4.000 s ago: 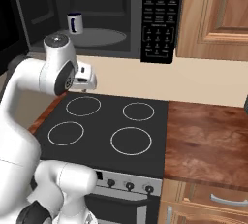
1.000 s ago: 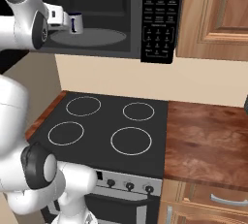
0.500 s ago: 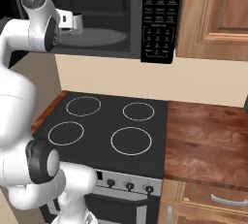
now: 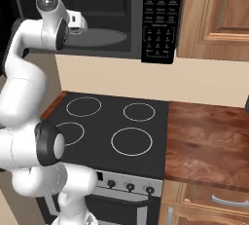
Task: Pick the cup of tea, navigate to the dining table, and place it on the saucer.
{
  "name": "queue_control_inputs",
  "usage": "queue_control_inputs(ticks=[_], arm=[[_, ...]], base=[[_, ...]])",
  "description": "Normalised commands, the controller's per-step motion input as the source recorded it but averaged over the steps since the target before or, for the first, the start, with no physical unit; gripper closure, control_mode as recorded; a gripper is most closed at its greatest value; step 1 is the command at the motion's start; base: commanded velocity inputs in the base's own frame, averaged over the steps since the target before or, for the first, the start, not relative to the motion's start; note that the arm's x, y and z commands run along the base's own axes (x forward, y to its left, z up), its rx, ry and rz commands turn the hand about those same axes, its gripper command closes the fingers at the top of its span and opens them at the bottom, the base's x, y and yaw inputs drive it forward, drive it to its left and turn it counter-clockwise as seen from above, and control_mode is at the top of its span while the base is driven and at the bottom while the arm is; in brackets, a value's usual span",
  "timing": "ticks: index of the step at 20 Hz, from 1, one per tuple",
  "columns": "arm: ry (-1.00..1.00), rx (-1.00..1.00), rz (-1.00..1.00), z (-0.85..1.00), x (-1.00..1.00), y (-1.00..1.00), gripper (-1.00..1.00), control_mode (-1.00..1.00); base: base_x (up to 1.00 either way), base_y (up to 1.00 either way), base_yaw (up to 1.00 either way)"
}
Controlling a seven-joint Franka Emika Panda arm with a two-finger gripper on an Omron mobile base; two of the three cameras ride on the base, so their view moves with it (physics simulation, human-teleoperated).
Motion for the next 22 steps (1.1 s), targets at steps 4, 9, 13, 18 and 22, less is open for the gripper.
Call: queue_control_inputs(ticks=[4,9,13,18,22], arm=[[0.0,0.0,0.0,0.0,0.36,0.0,-1.0,-1.0],[0.0,0.0,0.0,0.0,0.3,0.08,-1.0,-1.0],[0.0,0.0,0.0,0.0,0.33,0.2,-1.0,-1.0],[0.0,0.0,0.0,0.0,0.24,0.18,-1.0,-1.0],[0.0,0.0,0.0,0.0,0.31,0.06,-1.0,-1.0]], base=[[0.0,0.0,0.0],[0.0,0.0,0.0],[0.0,0.0,0.0],[0.0,0.0,0.0],[0.0,0.0,0.0]])
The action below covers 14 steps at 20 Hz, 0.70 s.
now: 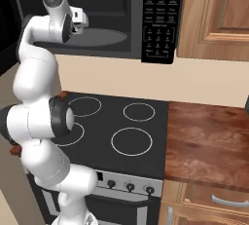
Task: Pick the cup of tea, navigate to the dining table, and place it on the saucer.
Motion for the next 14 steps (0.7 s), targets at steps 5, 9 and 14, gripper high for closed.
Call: queue_control_inputs(ticks=[5,9,14], arm=[[0.0,0.0,0.0,-0.09,0.07,-0.06,-1.0,-1.0],[0.0,0.0,0.0,-0.22,0.01,-0.13,-1.0,-1.0],[0.01,0.0,0.0,-0.23,0.09,-0.04,-1.0,-1.0]], base=[[0.0,0.0,0.0],[0.0,0.0,0.0],[0.0,0.0,0.0]])
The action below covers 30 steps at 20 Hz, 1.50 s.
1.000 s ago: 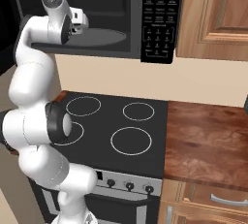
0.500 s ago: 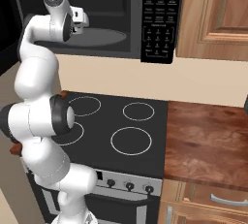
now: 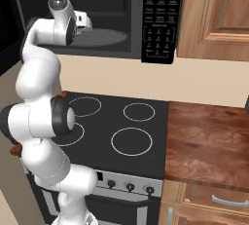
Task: Pick the cup of tea, navigate to the dining table, and place it on the saucer.
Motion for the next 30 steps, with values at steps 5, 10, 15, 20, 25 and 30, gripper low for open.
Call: queue_control_inputs(ticks=[5,10,15,20,25,30], arm=[[0.0,0.0,0.0,0.0,0.32,0.02,-1.0,-1.0],[0.0,0.0,-0.01,0.0,0.47,0.14,-1.0,-1.0],[0.02,0.0,0.0,0.0,0.35,0.09,-1.0,-1.0],[0.03,0.0,0.0,0.07,0.2,0.0,-1.0,-1.0],[0.01,0.0,0.0,0.05,0.03,0.0,-1.0,-1.0],[0.0,0.0,0.0,0.09,0.0,0.0,-1.0,-1.0]], base=[[0.0,0.0,0.0],[0.0,0.0,0.0],[0.0,0.0,0.0],[0.0,0.0,0.0],[0.0,0.0,0.0],[0.0,0.0,0.0]])
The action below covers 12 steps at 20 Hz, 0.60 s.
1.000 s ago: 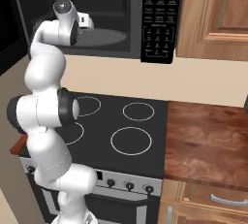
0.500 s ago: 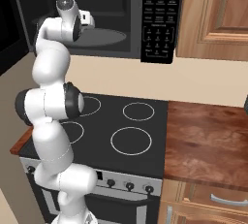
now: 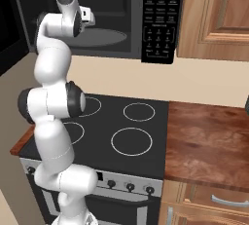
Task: Pick the cup of tea, navigate to the dining table, and place it on the saucer.
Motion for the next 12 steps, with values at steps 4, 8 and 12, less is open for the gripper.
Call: queue_control_inputs(ticks=[4,8,12], arm=[[0.0,0.0,0.0,0.0,0.04,0.0,-1.0,-1.0],[0.0,0.0,0.0,-0.05,0.01,0.0,-1.0,-1.0],[0.0,0.0,0.0,0.0,0.0,0.0,-1.0,-1.0]], base=[[0.0,0.0,0.0],[0.0,0.0,0.0],[0.0,0.0,0.0]])
